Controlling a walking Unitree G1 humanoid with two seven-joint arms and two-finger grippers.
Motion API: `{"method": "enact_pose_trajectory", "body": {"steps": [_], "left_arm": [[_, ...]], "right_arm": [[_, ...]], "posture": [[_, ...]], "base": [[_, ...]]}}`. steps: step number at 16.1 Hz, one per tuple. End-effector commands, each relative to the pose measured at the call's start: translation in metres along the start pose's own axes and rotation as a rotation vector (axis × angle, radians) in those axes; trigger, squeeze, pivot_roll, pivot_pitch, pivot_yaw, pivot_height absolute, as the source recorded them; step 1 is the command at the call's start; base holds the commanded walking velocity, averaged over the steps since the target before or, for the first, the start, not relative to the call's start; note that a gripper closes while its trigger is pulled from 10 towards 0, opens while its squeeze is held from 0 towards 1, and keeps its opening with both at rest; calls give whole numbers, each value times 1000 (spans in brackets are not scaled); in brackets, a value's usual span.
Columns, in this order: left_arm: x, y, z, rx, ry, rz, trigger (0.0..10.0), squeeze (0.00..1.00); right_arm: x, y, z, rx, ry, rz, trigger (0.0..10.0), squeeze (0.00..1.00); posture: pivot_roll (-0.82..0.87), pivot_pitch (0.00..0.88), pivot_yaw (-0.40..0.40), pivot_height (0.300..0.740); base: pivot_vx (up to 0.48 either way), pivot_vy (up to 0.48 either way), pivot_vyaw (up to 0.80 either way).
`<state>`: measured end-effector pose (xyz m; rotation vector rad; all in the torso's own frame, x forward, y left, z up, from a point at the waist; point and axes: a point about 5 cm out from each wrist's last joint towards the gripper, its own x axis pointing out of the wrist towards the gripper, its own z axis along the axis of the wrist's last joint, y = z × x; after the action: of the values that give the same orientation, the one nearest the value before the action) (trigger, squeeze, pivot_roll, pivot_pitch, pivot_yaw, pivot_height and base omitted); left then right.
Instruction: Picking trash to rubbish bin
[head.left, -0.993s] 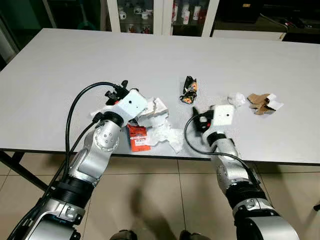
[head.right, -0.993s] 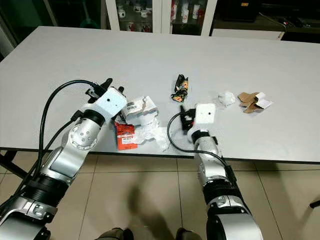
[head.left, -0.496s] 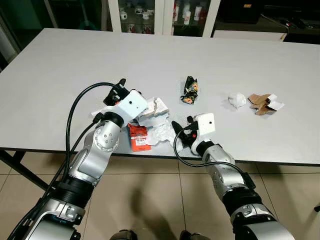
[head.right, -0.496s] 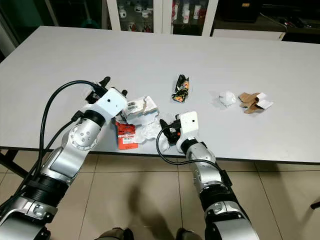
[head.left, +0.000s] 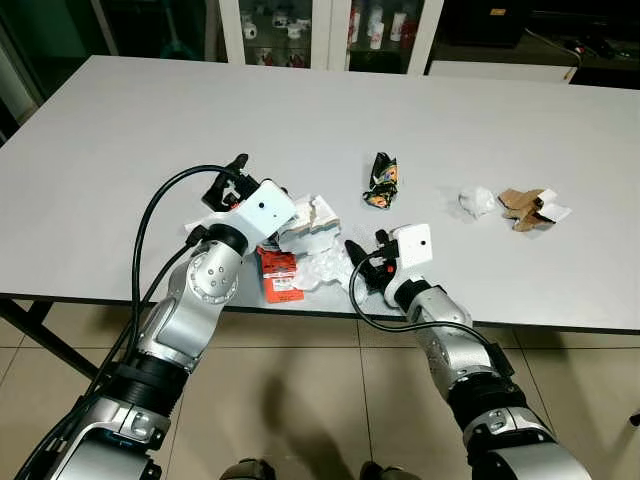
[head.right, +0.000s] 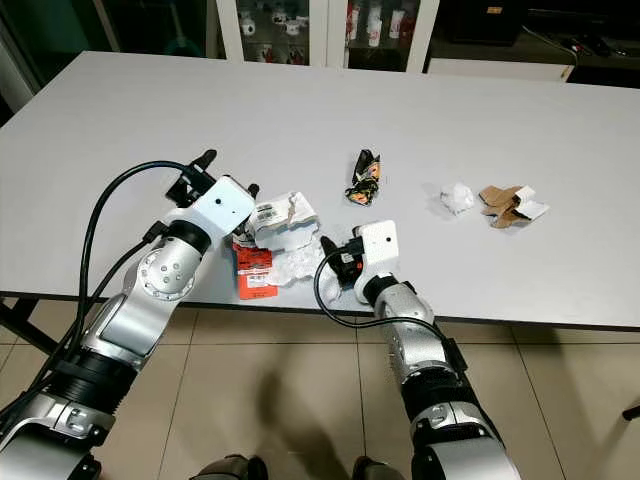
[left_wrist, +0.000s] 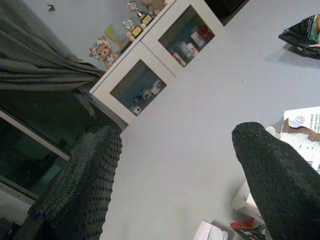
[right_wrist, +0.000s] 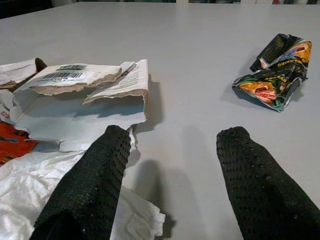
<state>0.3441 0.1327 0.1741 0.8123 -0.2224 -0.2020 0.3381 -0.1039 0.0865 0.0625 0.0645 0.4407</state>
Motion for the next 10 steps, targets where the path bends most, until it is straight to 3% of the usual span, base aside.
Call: {"method": "enact_pose_trajectory", "body": {"steps": [1, 4, 5, 10], "left_arm": [[-1, -3, -3, -1, 7, -32, 10000, 0], [-2, -6, -2, -46, -13, -81, 10000, 0], [-2, -6, -2, -49, -12, -79, 10000, 1000], [-2, -10, -3, -50, -11, -123, 10000, 1000]], "right_arm": [[-2, -4, 0, 18, -4, -16, 10000, 0], [-2, -5, 1, 18, -6, -23, 10000, 0], [-2, -5, 1, 17, -6, -23, 10000, 0], [-2, -5, 1, 18, -6, -26, 10000, 0]], "posture": [[26, 84, -19, 740], [28, 83, -19, 740], [28, 83, -19, 740], [28, 82, -18, 740]], "base": [[0, 0, 0], [0, 0, 0], [0, 0, 0], [0, 0, 0]]}}
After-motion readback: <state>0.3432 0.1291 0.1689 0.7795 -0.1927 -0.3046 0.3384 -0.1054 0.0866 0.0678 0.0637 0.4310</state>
